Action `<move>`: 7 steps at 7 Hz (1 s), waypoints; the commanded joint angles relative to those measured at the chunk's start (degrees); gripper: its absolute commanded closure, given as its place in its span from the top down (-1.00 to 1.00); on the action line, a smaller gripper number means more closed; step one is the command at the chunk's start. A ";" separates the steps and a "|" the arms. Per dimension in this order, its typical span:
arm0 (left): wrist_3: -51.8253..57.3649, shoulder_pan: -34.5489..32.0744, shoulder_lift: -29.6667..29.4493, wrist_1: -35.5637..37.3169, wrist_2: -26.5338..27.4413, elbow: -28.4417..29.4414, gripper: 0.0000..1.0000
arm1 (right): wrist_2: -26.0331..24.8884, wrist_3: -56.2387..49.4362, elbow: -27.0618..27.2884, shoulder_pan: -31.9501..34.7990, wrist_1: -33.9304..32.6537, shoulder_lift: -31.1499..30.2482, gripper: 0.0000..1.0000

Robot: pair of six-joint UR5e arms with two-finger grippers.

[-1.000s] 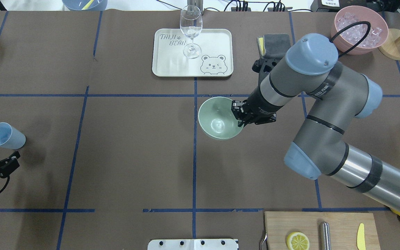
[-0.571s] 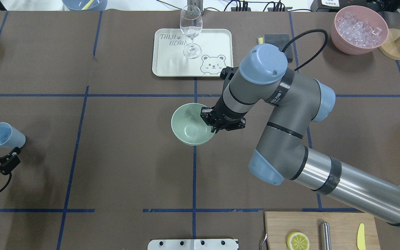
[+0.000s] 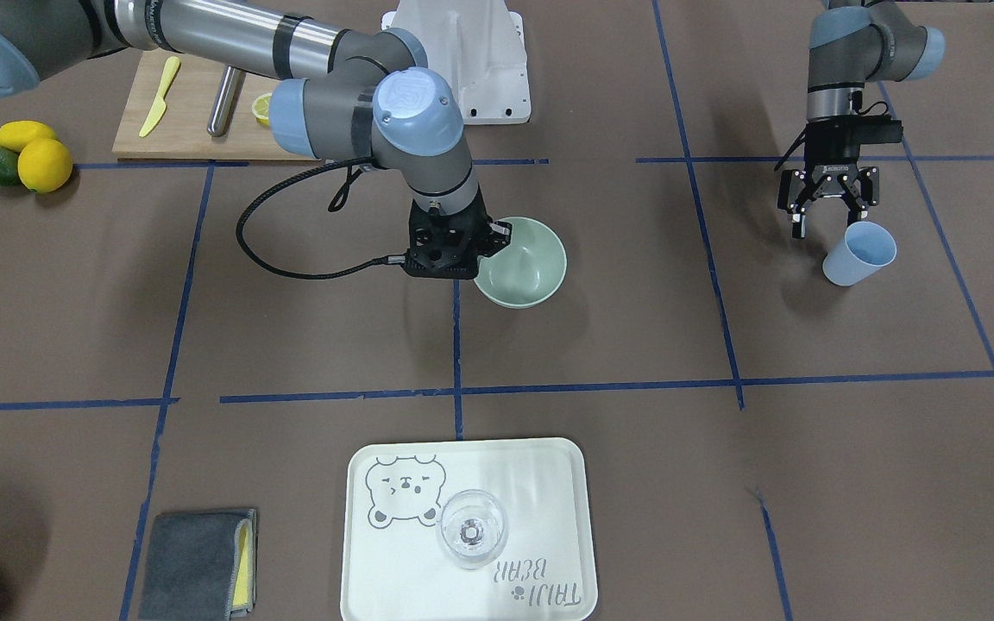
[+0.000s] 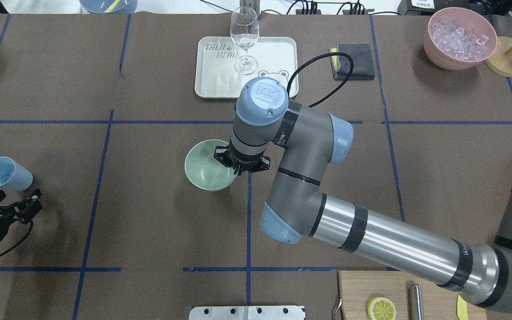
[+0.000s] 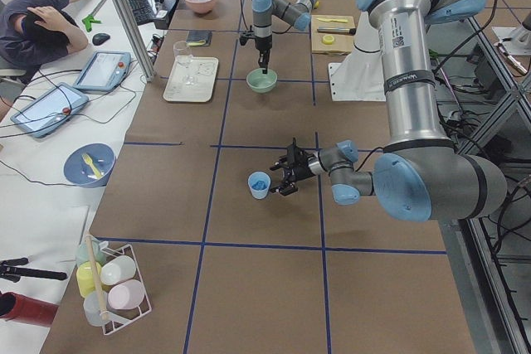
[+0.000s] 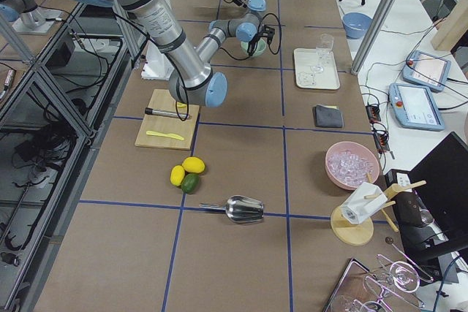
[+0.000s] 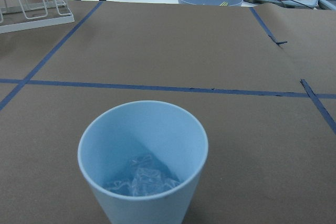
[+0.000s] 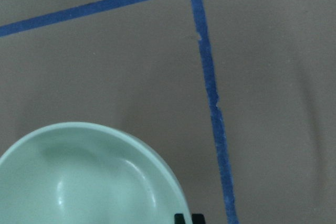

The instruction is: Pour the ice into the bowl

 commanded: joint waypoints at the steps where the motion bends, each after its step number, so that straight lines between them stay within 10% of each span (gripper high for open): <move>1: 0.44 -0.61 -0.83 -0.26 -0.06 2.87 0.94 | -2.10 0.13 -4.45 -1.55 3.52 2.03 -1.00; 5: 5.00 -4.56 -1.00 -3.77 -0.14 4.63 0.94 | -4.72 0.13 -10.88 -3.48 5.30 6.43 -1.00; 7: 5.27 -5.71 -1.87 -3.77 -0.32 5.25 0.94 | -5.01 1.44 -10.97 -3.67 5.31 6.78 -0.08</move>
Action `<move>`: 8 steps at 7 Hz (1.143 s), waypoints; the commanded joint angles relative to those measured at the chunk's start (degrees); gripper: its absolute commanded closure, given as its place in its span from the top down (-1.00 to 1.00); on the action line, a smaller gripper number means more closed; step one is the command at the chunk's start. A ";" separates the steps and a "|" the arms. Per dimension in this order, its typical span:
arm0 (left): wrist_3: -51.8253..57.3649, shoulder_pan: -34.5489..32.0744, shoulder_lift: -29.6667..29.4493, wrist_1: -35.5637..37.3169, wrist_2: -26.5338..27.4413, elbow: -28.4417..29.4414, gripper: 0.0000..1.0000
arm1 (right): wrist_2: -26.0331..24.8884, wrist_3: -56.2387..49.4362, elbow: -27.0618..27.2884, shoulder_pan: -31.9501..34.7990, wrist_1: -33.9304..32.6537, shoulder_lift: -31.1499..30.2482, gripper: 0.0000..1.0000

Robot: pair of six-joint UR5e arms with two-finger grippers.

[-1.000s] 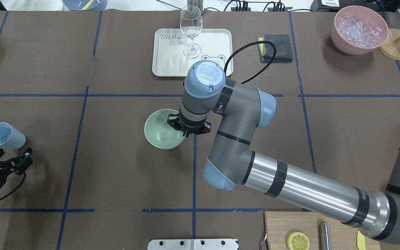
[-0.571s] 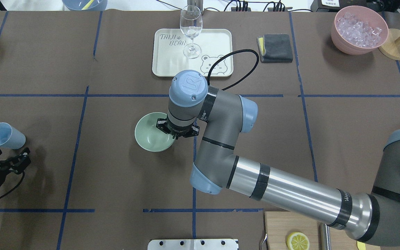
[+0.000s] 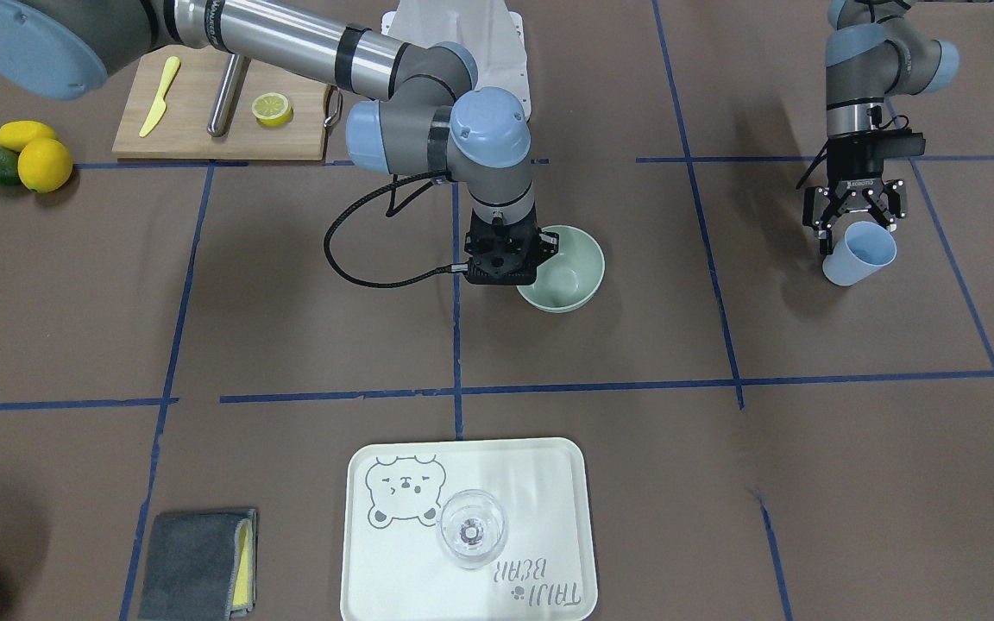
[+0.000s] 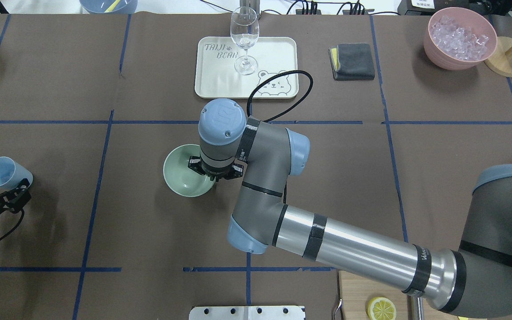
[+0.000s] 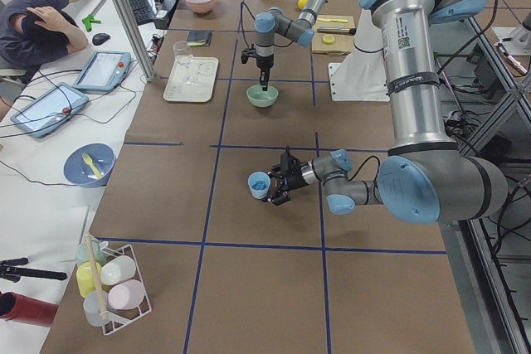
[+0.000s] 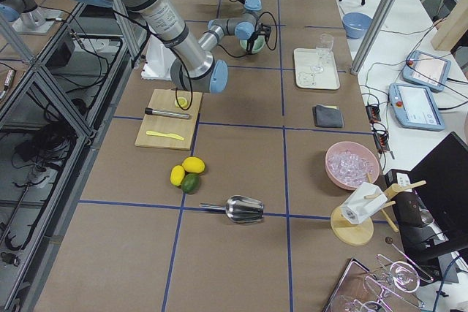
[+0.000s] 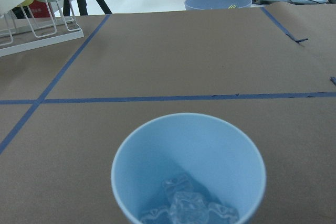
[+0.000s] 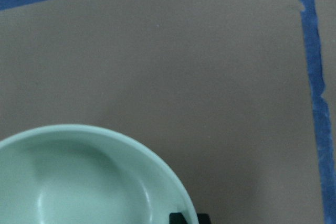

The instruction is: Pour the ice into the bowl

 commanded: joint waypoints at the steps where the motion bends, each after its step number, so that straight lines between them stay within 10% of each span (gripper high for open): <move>1: 1.14 -1.71 -1.54 -0.19 -0.13 1.03 0.92 | -0.53 2.28 0.16 -0.59 0.16 0.58 0.99; 2: 1.14 -1.80 -2.51 -0.19 -0.13 1.65 0.76 | -0.53 2.64 0.86 -0.60 0.25 0.59 1.00; 4: 1.41 -1.89 -3.22 -0.19 -0.05 1.74 -0.63 | -0.44 2.91 2.79 -0.07 0.25 0.50 1.00; 5: 1.58 -2.41 -3.22 -0.36 -0.22 1.30 -1.00 | 0.43 2.82 5.58 1.24 -0.27 0.15 1.00; 8: 17.14 -5.41 -4.54 -0.54 -0.49 -7.29 -1.00 | 8.52 1.68 19.62 9.76 -0.54 -13.94 1.00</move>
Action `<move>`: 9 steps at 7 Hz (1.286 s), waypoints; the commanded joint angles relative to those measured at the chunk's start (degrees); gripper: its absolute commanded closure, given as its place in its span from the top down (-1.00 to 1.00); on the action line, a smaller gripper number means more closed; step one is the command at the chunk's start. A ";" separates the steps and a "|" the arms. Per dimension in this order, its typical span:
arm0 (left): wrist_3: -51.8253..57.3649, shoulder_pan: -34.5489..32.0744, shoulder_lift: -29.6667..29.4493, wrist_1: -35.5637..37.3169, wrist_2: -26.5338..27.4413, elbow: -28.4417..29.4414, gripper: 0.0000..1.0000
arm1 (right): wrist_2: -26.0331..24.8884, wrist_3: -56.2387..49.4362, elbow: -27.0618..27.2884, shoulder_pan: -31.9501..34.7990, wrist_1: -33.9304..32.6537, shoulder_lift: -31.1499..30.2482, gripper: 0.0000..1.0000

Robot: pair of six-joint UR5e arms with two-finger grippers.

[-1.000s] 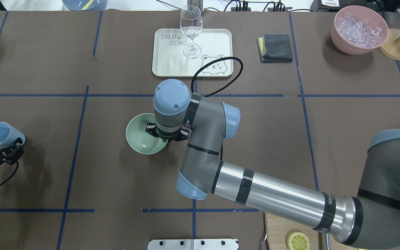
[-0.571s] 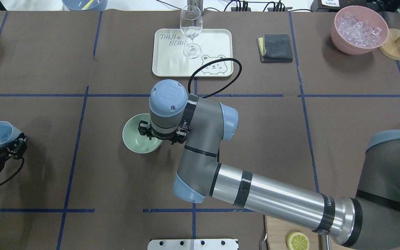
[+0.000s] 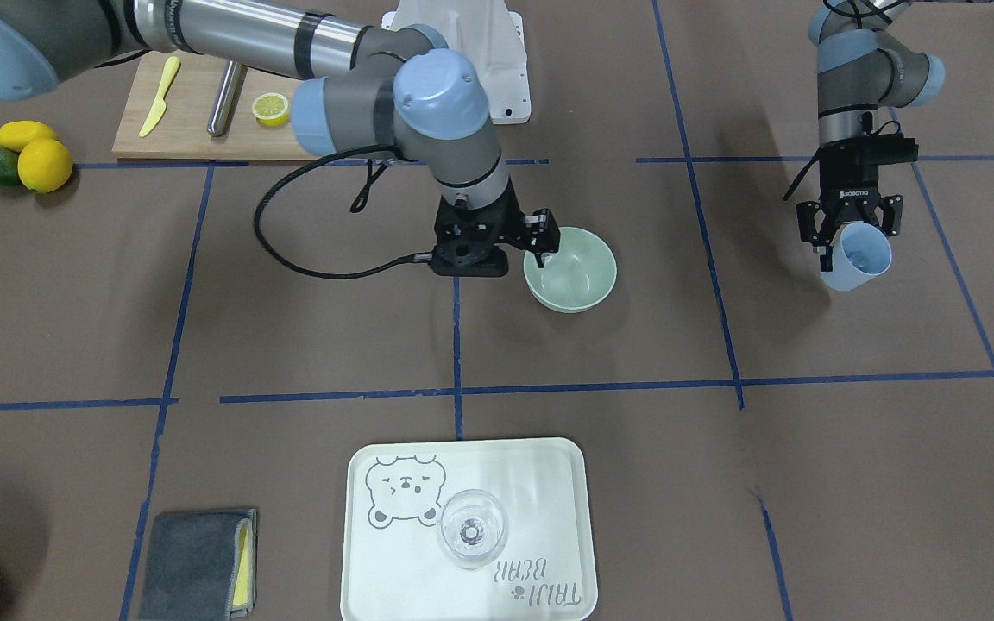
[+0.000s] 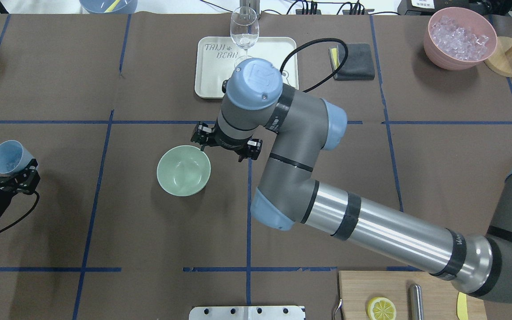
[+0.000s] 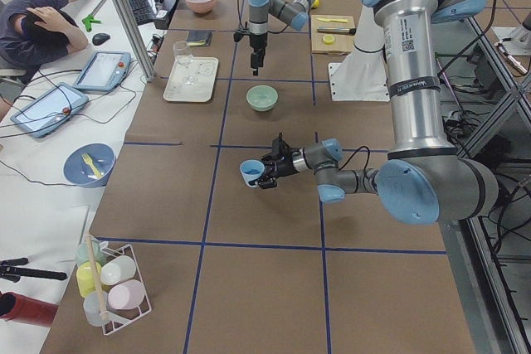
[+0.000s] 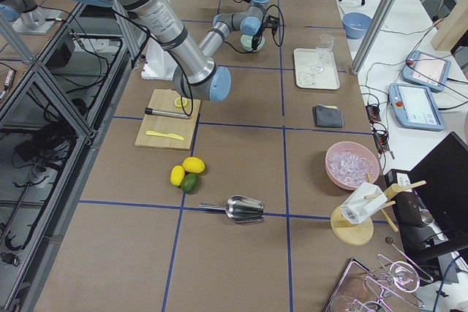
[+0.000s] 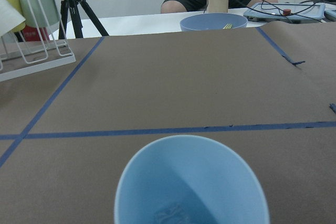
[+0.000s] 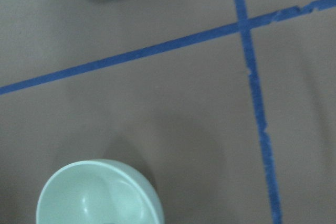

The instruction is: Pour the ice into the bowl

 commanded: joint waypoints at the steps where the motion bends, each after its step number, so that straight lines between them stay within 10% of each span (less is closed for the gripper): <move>1: 3.45 -0.38 -1.14 0.64 0.23 -6.90 -1.00 | 1.37 -1.50 8.16 3.38 0.50 -10.09 1.00; 6: 12.21 0.15 -24.30 38.08 -3.11 -12.21 -1.00 | 0.93 -5.03 11.09 3.83 0.77 -14.96 1.00; 9: 25.87 4.87 -28.65 46.52 11.08 -11.87 -1.00 | 0.58 -4.94 12.05 3.83 0.86 -14.97 1.00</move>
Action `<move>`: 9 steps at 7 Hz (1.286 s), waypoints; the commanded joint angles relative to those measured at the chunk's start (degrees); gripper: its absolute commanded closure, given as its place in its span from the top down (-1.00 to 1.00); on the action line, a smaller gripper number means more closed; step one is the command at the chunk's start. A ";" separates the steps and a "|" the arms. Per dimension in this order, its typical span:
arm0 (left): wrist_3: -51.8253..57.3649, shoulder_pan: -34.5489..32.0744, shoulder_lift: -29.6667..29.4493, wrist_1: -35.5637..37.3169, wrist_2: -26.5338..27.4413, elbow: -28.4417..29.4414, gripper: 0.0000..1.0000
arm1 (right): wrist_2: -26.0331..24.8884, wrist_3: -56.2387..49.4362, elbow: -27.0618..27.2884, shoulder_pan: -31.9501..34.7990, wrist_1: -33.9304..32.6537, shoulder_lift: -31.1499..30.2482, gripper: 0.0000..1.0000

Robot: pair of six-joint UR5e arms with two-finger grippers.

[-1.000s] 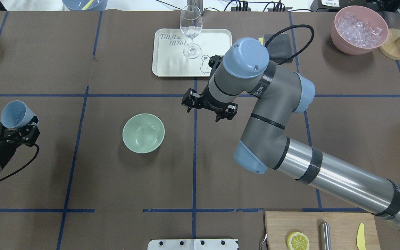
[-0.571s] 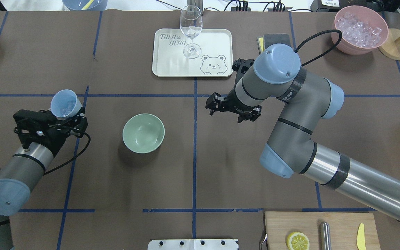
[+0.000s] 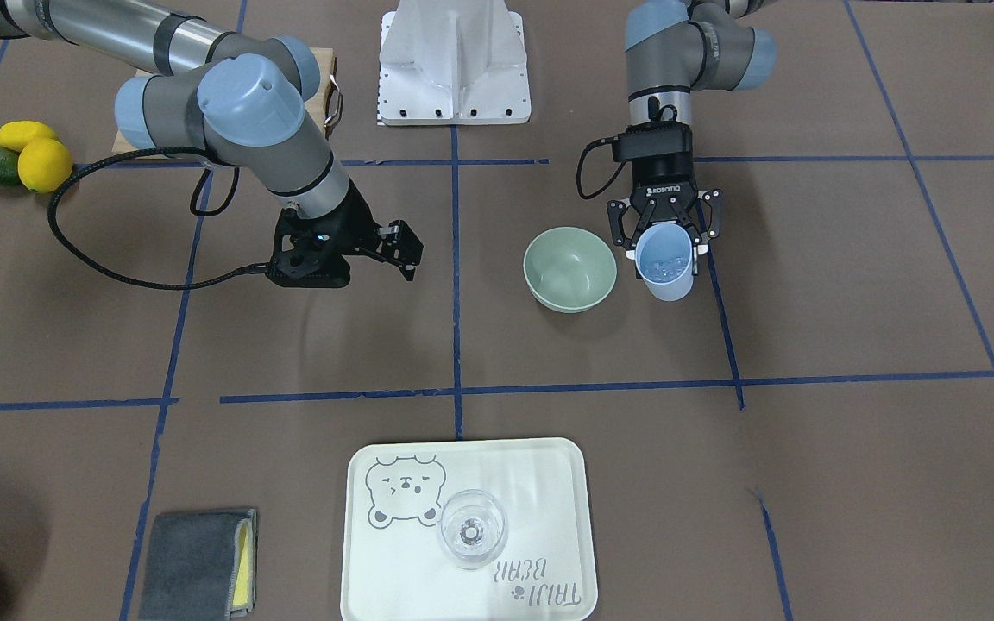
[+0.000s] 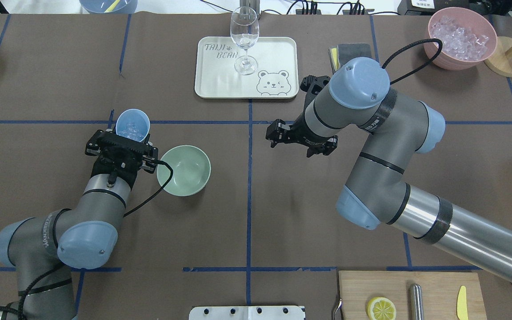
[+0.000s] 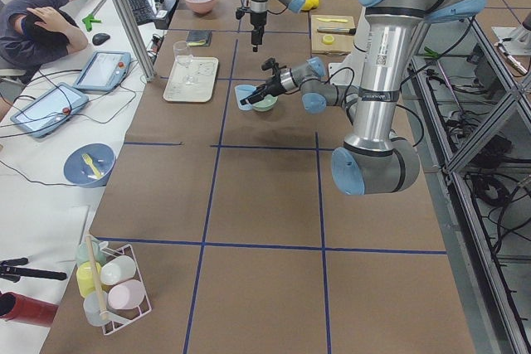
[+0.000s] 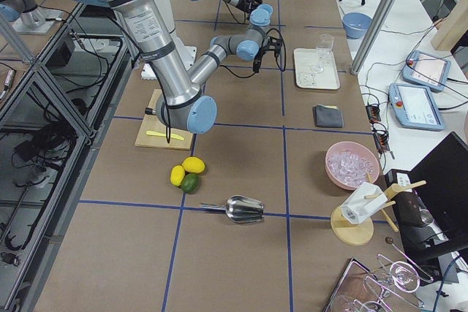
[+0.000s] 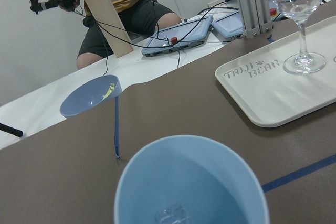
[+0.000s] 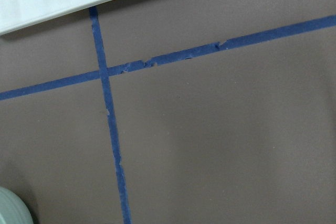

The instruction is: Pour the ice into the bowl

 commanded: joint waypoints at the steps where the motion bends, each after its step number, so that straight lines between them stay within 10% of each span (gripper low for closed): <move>1: 14.90 3.91 -0.22 2.17 11.65 0.73 -1.00 | -0.13 0.07 0.26 0.00 0.01 0.07 1.00; 9: 57.47 7.61 -0.30 9.83 23.82 4.87 -1.00 | -0.13 0.77 1.14 -0.09 0.10 0.16 1.00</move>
